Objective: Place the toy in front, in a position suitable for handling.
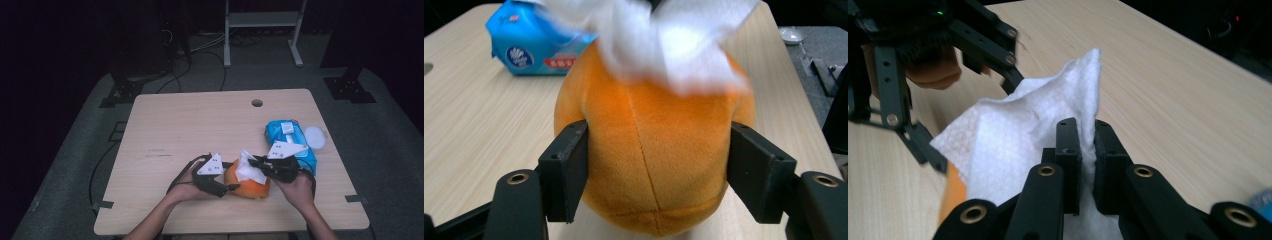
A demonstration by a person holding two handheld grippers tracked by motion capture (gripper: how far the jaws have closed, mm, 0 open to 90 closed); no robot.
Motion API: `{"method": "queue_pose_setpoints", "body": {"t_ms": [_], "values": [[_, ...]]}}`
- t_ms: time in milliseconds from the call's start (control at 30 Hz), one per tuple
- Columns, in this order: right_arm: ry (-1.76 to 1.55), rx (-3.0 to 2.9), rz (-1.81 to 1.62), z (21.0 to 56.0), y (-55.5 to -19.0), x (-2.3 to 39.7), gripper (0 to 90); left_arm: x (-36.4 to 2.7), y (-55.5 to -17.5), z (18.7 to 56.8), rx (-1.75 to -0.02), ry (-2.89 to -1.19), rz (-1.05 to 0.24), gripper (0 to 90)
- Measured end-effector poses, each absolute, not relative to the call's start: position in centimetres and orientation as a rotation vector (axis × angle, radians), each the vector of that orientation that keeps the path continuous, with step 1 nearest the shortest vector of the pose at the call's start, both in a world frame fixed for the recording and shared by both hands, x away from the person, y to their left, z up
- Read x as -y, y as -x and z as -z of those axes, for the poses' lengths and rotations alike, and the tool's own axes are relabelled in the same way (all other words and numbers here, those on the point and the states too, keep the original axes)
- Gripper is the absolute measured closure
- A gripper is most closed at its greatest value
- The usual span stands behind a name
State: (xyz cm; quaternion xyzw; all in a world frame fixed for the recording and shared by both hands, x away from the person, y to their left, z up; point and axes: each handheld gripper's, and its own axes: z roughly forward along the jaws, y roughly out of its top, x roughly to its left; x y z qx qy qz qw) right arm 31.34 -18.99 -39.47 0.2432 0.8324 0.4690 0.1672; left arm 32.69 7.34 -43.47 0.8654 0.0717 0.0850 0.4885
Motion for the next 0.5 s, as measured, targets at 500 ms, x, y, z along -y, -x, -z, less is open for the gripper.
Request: {"method": "queue_pose_setpoints", "body": {"t_ms": [500], "values": [[-0.672,-2.423,-1.362,40.6,-31.4,17.5,82.5,-8.3,-33.6,43.6,-0.284,-2.053,-0.083,28.7]]}}
